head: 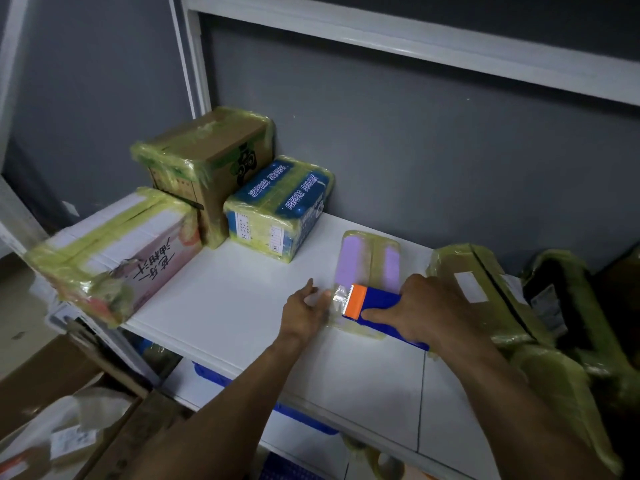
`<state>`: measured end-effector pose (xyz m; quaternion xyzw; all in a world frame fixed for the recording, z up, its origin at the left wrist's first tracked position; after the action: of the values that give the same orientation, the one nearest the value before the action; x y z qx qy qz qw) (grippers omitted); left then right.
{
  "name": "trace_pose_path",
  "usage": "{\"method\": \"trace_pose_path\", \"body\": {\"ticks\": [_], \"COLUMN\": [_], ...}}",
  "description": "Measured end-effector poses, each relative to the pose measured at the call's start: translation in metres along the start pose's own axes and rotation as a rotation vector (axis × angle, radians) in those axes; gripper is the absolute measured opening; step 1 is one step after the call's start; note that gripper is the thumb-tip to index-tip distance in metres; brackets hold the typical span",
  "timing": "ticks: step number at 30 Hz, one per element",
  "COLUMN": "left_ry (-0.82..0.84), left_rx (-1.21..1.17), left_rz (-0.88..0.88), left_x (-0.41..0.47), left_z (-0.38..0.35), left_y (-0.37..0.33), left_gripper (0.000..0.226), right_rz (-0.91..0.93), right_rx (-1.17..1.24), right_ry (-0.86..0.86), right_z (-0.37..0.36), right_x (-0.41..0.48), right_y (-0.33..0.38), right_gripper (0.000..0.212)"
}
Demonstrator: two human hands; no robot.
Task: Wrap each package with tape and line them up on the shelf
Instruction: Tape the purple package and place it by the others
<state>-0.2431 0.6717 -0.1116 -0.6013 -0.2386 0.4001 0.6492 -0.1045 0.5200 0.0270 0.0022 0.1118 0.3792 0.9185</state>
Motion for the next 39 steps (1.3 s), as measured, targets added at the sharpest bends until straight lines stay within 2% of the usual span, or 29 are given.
{"method": "trace_pose_path", "body": {"ticks": [1, 2, 4, 6, 8, 10, 14, 17, 21, 25, 30, 33, 37, 39], "left_ry": [-0.021, -0.062, -0.127, -0.03, 0.148, 0.249, 0.267, 0.299, 0.283, 0.277, 0.186, 0.289, 0.349, 0.366], "left_rx": [0.031, 0.026, -0.043, -0.103, -0.096, -0.053, 0.002, 0.187, 0.518, 0.615, 0.63, 0.652, 0.673, 0.759], "left_rz": [0.015, -0.007, -0.124, -0.242, -0.306, -0.334, -0.434, -0.587, -0.792, -0.833, -0.894, -0.949, -0.896, -0.916], "left_x": [0.001, 0.001, -0.004, -0.013, -0.025, -0.028, -0.02, -0.015, -0.009, -0.006, 0.002, 0.007, 0.01, 0.006], "left_z": [0.003, 0.009, 0.015, 0.004, -0.014, -0.019, -0.006, -0.002, -0.003, -0.001, 0.019, 0.018, 0.012, 0.008], "left_y": [0.001, 0.0, -0.005, -0.009, -0.009, -0.007, -0.021, -0.043, -0.061, -0.063, -0.062, -0.063, -0.063, -0.059], "left_gripper": [0.06, 0.056, 0.032, 0.022, 0.035, 0.042, 0.045, 0.047, 0.035, 0.037, 0.025, 0.026, 0.039, 0.059], "right_rz": [-0.005, -0.005, -0.001, -0.005, -0.011, -0.016, -0.007, -0.002, -0.001, 0.005, -0.031, -0.044, -0.02, -0.023], "right_rx": [0.005, 0.012, 0.034, 0.038, 0.032, 0.026, 0.043, 0.055, 0.071, 0.133, 0.171, 0.188, 0.189, 0.186], "right_ry": [0.008, 0.017, 0.034, 0.033, 0.011, 0.004, -0.002, 0.002, -0.042, -0.01, -0.022, -0.012, -0.011, -0.001], "right_z": [-0.001, -0.002, -0.003, -0.005, -0.004, -0.004, -0.003, -0.004, -0.001, -0.001, 0.015, 0.018, 0.011, 0.007], "right_x": [0.0, 0.0, 0.0, 0.001, 0.001, 0.002, 0.001, 0.0, -0.004, -0.007, -0.014, -0.017, -0.015, -0.012], "right_y": [-0.002, -0.003, -0.005, -0.006, -0.007, -0.009, -0.015, -0.018, -0.024, -0.03, -0.063, -0.079, -0.079, -0.08], "right_gripper": [0.076, 0.076, 0.077, 0.079, 0.078, 0.079, 0.079, 0.081, 0.081, 0.085, 0.071, 0.073, 0.073, 0.074]}}
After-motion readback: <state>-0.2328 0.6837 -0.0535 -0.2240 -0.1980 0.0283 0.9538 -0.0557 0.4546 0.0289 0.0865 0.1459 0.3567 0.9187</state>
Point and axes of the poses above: each hand's wrist, its own x-axis towards the middle knuckle, its own z-axis out of the back of the hand, y = z × x, the point moved 7 cm from there along x, towards the middle knuckle, and after that the axes turned 1 degree about y, right-handed, at the moved point
